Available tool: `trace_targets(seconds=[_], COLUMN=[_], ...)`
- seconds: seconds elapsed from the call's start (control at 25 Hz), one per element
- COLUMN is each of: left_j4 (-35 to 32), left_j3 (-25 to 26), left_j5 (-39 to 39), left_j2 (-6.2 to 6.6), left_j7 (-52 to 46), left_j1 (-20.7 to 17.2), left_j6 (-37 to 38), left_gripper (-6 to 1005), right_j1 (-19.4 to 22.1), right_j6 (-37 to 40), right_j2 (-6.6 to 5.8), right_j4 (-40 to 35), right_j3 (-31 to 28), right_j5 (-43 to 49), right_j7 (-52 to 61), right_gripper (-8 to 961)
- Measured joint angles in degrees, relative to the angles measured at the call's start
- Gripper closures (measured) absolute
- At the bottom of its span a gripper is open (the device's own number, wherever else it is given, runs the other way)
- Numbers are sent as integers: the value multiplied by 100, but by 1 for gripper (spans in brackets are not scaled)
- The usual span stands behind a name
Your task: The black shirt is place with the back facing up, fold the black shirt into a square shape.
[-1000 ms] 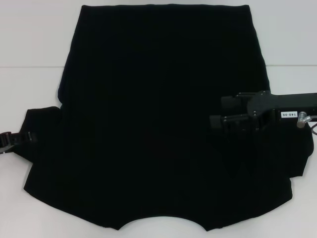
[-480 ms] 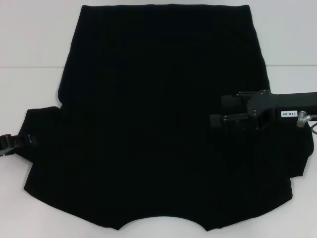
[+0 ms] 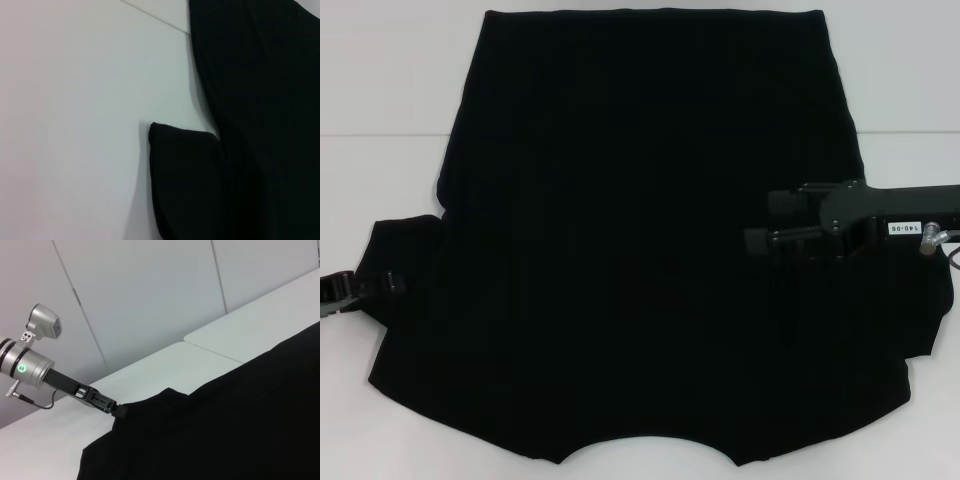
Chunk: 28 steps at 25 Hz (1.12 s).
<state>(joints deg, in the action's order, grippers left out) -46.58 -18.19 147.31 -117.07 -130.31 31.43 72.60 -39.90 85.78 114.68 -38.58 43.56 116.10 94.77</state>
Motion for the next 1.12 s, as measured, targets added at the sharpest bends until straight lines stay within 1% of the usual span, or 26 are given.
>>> trace_targets(seconds=[0.32, 0.48, 0.56, 0.8, 1.12], left_j4=[0, 0, -6, -18, -18], left_j3=[-1, -86, -120, -132, -133], left_j5=[-2, -3, -3, -3, -1], left_j2=[0, 0, -4, -6, 7], left_j7=[52, 58, 53, 50, 58], left_j1=[13, 21, 21, 49, 112], left_j6=[-75, -110, -121, -217, -350], left_gripper=[241, 252, 445, 690, 856], right_j1=[0, 0, 0, 0, 1], right_j6=[-1, -8, -11, -18, -59], right_j2=[0, 0, 0, 0, 19], right_j4=[0, 0, 0, 0, 0], right_j3=[-47, -50, -50, -60, -60], right_j5=[0, 0, 0, 0, 0], right_j7=[-24, -28, -29, -28, -18], right_gripper=[56, 56, 56, 55, 56])
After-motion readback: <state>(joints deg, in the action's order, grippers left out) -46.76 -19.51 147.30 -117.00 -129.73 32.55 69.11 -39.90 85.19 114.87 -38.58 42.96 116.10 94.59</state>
